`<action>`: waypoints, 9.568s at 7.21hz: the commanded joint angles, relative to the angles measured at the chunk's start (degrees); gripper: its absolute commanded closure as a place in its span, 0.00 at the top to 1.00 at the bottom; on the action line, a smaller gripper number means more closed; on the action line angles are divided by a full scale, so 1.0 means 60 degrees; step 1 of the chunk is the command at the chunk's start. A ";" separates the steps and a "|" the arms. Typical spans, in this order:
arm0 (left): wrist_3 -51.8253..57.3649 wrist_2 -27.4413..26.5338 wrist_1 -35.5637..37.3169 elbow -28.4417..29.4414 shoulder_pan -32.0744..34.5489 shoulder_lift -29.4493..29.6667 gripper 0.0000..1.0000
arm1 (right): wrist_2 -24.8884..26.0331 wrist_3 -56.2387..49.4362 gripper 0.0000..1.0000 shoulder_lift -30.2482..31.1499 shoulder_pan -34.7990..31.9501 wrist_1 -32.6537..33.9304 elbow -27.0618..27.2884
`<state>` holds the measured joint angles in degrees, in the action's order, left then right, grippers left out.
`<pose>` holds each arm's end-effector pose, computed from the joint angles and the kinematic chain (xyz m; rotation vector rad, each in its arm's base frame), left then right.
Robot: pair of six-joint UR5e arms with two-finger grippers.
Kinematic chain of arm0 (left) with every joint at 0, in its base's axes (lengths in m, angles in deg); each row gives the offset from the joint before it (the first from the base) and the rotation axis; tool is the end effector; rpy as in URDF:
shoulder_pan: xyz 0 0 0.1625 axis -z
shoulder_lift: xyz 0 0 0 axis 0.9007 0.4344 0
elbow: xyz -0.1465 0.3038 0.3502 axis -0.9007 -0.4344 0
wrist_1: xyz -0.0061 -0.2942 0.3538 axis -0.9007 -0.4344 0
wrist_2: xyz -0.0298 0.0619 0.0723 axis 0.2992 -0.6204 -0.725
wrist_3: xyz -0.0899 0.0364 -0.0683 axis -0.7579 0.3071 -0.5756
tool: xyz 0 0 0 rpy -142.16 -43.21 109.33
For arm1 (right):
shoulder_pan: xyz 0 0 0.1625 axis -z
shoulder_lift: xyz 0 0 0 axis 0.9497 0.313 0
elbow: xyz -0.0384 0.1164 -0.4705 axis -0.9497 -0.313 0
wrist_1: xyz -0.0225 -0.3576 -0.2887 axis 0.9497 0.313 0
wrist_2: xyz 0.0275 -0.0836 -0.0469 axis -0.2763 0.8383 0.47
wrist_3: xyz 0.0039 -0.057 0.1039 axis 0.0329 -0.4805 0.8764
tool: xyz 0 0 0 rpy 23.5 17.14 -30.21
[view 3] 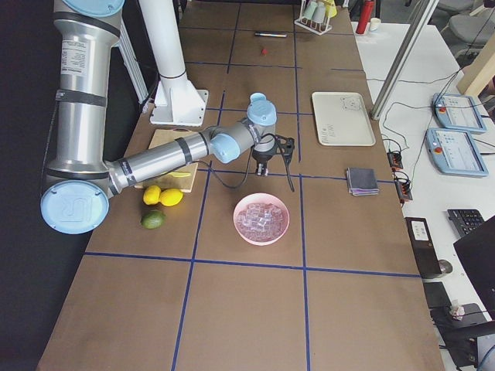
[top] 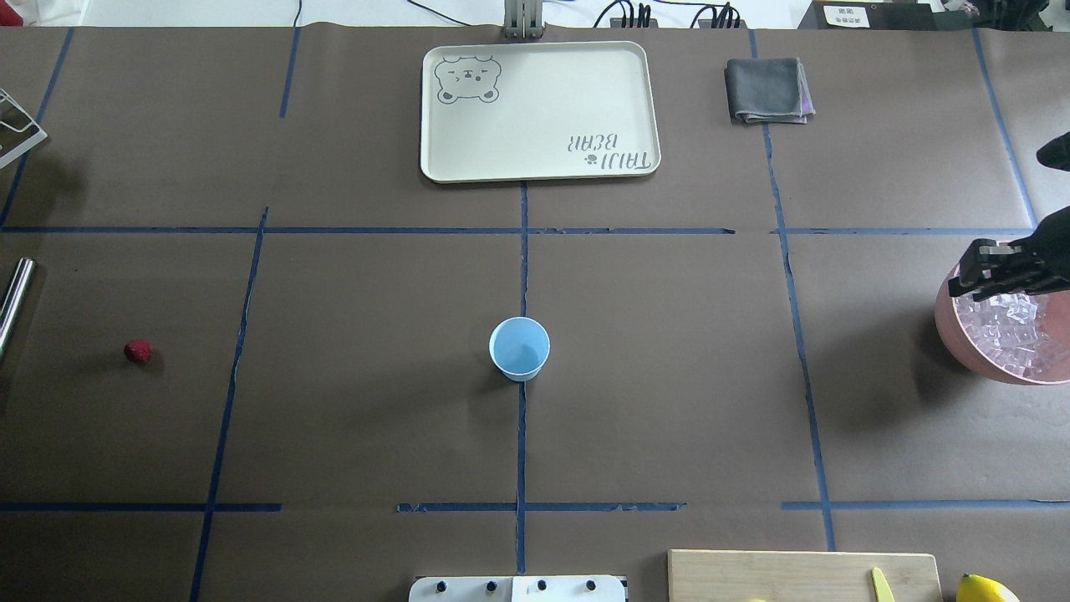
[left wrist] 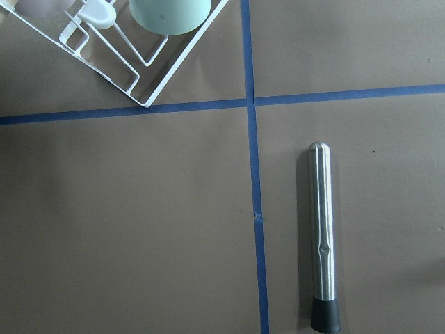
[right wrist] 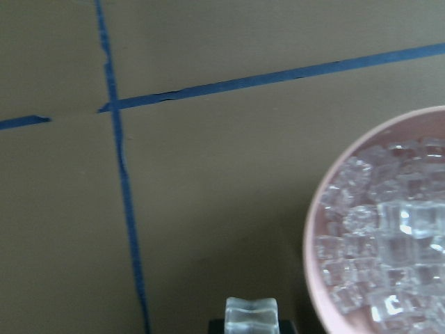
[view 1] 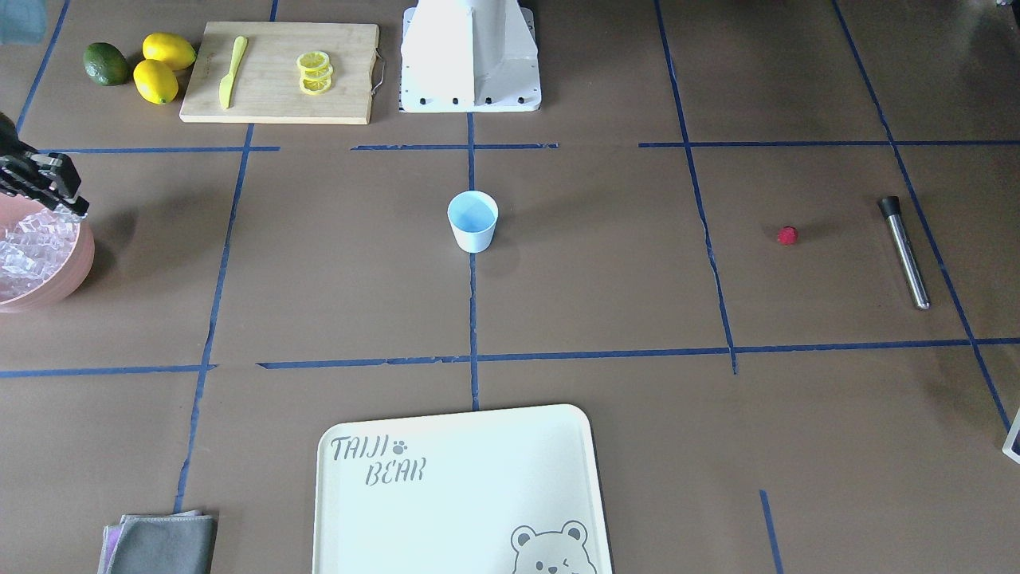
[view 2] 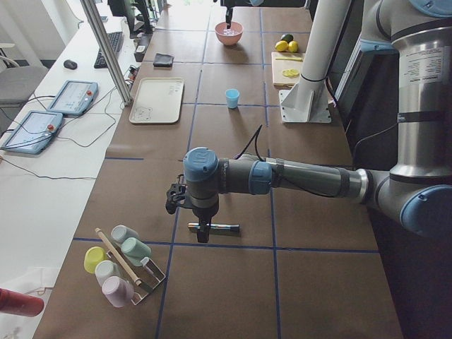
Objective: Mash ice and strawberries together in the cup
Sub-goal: 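Carry the ice cube with the right gripper over the light-blue cup, then open the right gripper to drop the ice cube into the cup, then return the right gripper to the pink bowl and grasp another ice cube, then carry the second ice cube with the right gripper over the cup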
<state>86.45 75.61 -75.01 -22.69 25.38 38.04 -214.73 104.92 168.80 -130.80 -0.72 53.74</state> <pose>-0.0503 -0.4904 0.6741 0.0475 0.7376 0.0544 -0.2138 -0.4627 0.4782 -0.0141 -0.9373 0.1437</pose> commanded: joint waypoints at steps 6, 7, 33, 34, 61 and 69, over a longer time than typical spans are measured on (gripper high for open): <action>0.0027 0.0375 0.0002 -0.0001 -0.0012 -0.0045 1.00 | 0.2401 0.6409 0.00 -0.6653 0.4492 0.0648 -0.2375; 0.0027 0.0378 0.0002 -0.0016 -0.0012 -0.0045 1.00 | 0.2534 0.6705 0.01 -0.7342 0.4609 0.0633 -0.3122; 0.0041 0.0378 0.0002 -0.0133 -0.0012 -0.0045 1.00 | 0.0176 -0.8492 1.00 0.0063 -0.0985 0.0618 -0.2455; 0.0041 0.0378 0.0002 -0.0133 -0.0012 -0.0045 1.00 | 0.0394 -0.8816 1.00 0.0005 -0.0985 0.0618 -0.2688; 0.0012 0.0671 0.0002 -0.0499 0.0002 -0.0308 1.00 | -0.0278 0.0316 0.00 -0.3751 0.0853 0.1892 -0.0728; 0.0012 0.0671 0.0002 -0.0485 0.0002 -0.0308 1.00 | 0.3517 0.5155 0.01 -0.7407 0.5372 0.0063 -0.3830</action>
<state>86.52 79.64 -74.99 -25.60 25.40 36.19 -194.00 135.22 125.67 -99.07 2.73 34.25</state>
